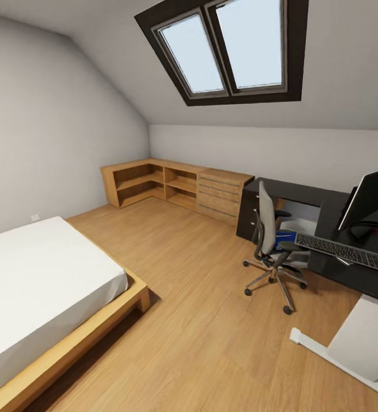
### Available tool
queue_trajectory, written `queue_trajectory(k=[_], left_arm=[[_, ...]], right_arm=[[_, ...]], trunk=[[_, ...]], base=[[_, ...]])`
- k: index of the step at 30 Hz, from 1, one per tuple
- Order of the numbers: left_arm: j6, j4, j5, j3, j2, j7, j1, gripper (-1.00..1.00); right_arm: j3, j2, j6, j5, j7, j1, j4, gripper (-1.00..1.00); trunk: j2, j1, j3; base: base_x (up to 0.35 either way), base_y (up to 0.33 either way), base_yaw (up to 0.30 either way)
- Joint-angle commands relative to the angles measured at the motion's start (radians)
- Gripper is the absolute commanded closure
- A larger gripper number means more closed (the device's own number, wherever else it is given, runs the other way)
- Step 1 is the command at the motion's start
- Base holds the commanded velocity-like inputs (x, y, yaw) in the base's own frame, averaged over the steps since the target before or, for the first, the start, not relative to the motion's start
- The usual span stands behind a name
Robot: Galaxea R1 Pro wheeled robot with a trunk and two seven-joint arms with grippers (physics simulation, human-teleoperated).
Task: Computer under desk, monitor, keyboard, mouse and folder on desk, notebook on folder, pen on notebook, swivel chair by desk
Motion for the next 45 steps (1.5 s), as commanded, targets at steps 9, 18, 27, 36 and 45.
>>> queue_trajectory(k=[9, 18, 27, 36, 45], left_arm=[[-0.001, -0.001, 0.004, -0.001, 0.0, 0.0, 0.0, -1.0], [-0.001, -0.001, 0.004, -0.001, 0.001, 0.0, 0.0, -1.0], [-0.003, -0.001, 0.004, -0.001, 0.0, 0.0, 0.0, -1.0], [-0.003, -0.001, 0.003, -0.001, 0.0, 0.0, 0.0, -1.0], [-0.003, -0.001, 0.004, -0.001, 0.0, 0.0, 0.0, -1.0]], right_arm=[[0.002, 0.001, -0.003, -0.007, 0.002, -0.001, 0.003, -1.0], [0.002, 0.001, -0.003, -0.007, 0.002, -0.001, 0.004, -1.0], [0.003, 0.003, -0.005, -0.007, 0.002, -0.001, 0.004, -1.0], [0.004, 0.003, -0.005, -0.007, 0.002, -0.001, 0.004, -1.0], [0.005, 0.004, -0.006, -0.007, 0.002, -0.001, 0.004, -1.0]], trunk=[[-0.001, 0.0, -0.009], [-0.001, 0.0, -0.016], [-0.001, 0.0, -0.022], [-0.001, 0.0, -0.026], [-0.001, 0.0, -0.027]], base=[[0.0, 0.0, -0.125], [0.01, 0.009, -0.11], [0.193, 0.161, -0.059], [0.248, 0.209, -0.002], [0.145, 0.111, -0.066]])
